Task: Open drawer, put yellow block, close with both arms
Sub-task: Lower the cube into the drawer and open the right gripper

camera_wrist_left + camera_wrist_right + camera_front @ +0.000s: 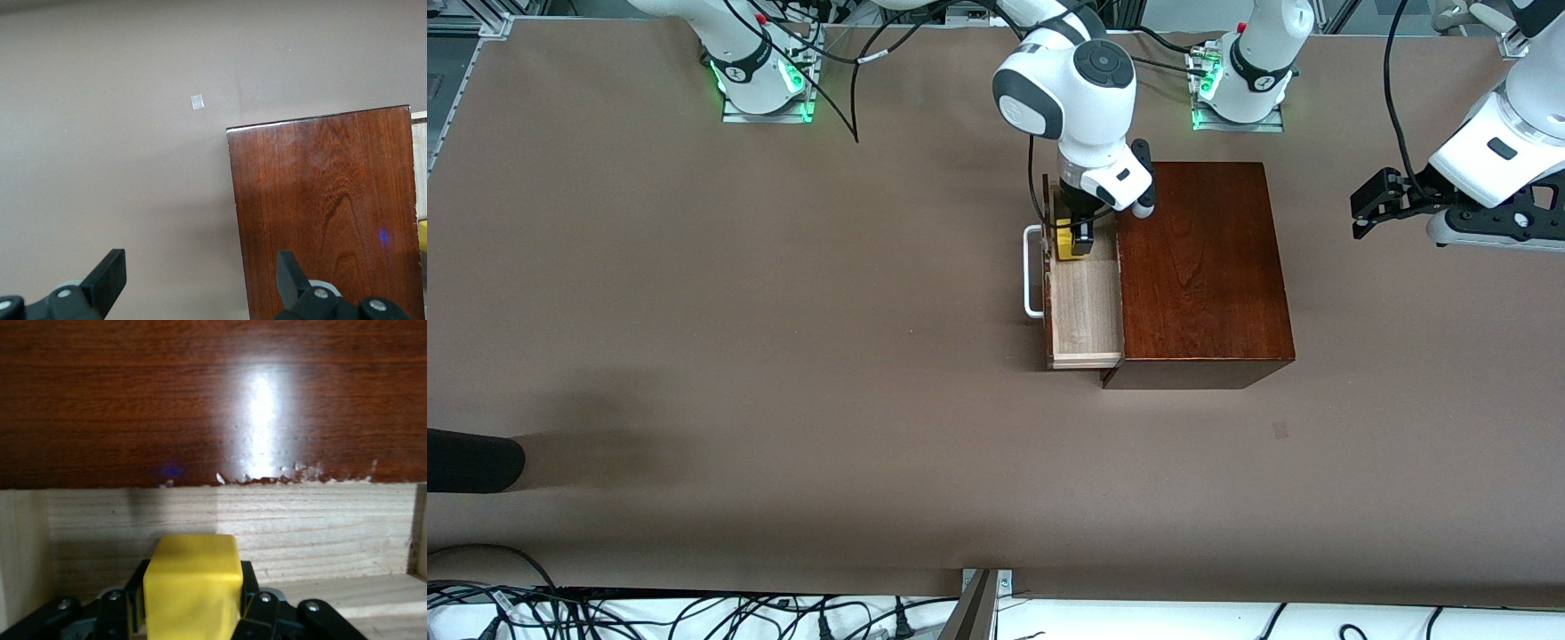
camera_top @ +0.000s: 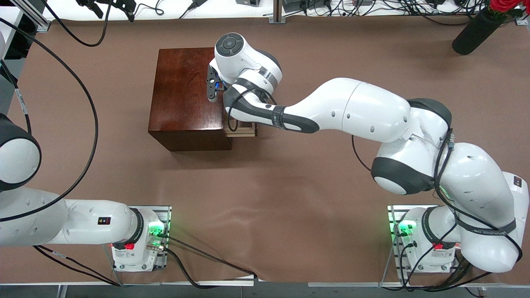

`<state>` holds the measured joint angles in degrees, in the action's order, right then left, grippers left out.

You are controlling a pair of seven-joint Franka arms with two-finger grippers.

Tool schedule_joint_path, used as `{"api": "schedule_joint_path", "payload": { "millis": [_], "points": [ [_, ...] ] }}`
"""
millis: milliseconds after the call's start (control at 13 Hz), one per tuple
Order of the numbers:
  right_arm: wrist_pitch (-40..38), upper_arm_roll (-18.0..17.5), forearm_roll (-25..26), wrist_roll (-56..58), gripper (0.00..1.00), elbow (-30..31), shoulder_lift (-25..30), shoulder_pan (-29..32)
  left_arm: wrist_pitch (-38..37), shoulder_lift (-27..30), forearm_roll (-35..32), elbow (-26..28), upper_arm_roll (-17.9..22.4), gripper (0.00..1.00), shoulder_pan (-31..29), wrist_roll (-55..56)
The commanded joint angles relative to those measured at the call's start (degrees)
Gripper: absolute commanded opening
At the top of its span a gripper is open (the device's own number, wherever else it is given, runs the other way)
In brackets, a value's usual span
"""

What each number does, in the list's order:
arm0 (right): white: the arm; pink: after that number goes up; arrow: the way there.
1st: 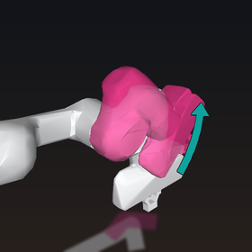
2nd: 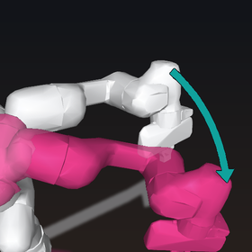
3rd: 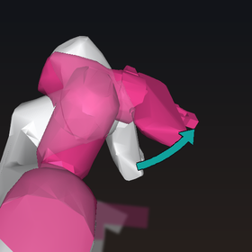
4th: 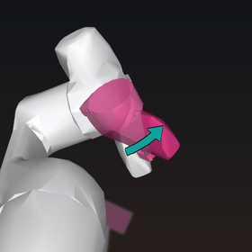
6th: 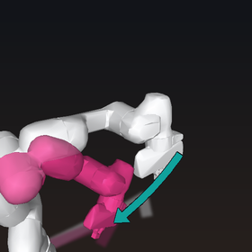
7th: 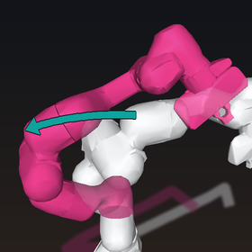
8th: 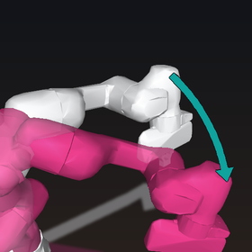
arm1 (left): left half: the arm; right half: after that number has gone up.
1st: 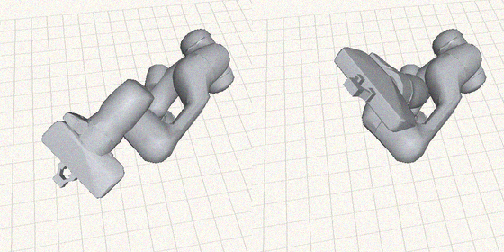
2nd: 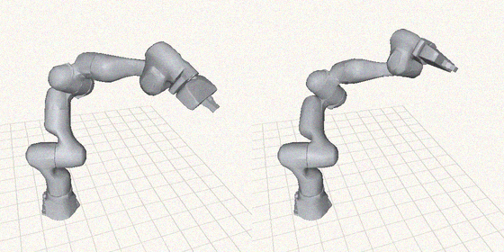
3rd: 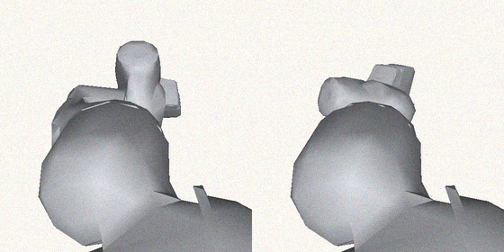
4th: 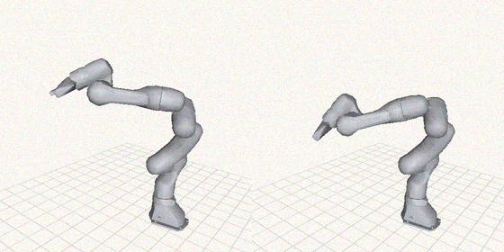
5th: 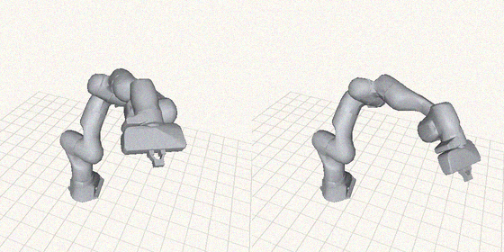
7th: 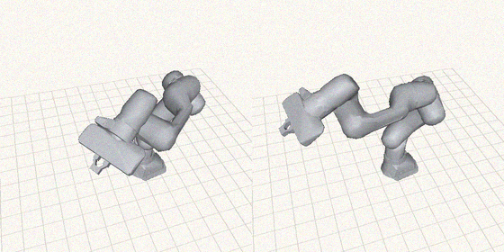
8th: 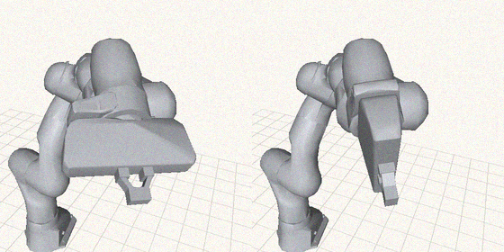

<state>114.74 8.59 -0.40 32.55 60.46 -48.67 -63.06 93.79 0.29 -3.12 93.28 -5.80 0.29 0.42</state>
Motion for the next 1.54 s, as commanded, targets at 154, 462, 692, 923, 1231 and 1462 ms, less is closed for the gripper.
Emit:
{"api": "schedule_joint_path", "payload": {
  "millis": [154, 462, 692, 923, 1231, 1462],
  "points": [
    [-0.1, 0.8, 0.6, 1.4, 0.06, -2.4, -2.4, -0.5, -1.2, -0.8, 1.4, -2.0, 0.1, 1.00, 0.0, -1.0],
    [0.4, 0.7, 2.4, 1.4, 0.06, -2.4, -3.1, -0.5, -1.2, -0.8, 1.4, -2.0, 0.1, 1.00, 0.0, -0.9],
    [0.5, 0.8, 2.4, 1.4, 0.67, -2.4, -3.0, -0.4, -1.2, -0.8, 1.4, -2.0, 0.1, 1.00, 0.0, -0.9],
    [0.1, 0.8, 2.2, 0.7, 1.00, -2.4, -2.7, -0.4, -1.2, -0.8, 1.4, -2.0, 0.1, 1.00, 0.0, -0.9],
    [-1.7, 1.0, 1.7, -1.9, 1.00, -2.4, 0.4, -0.3, -1.2, -0.8, 1.4, -2.0, 0.1, 1.00, 0.0, -0.9],
    [-6.2, 1.9, 1.6, -3.0, 1.00, -2.4, 7.0, 2.1, -1.2, -0.8, 1.4, -2.0, 0.1, 1.00, 0.0, -0.9]
  ]
}}
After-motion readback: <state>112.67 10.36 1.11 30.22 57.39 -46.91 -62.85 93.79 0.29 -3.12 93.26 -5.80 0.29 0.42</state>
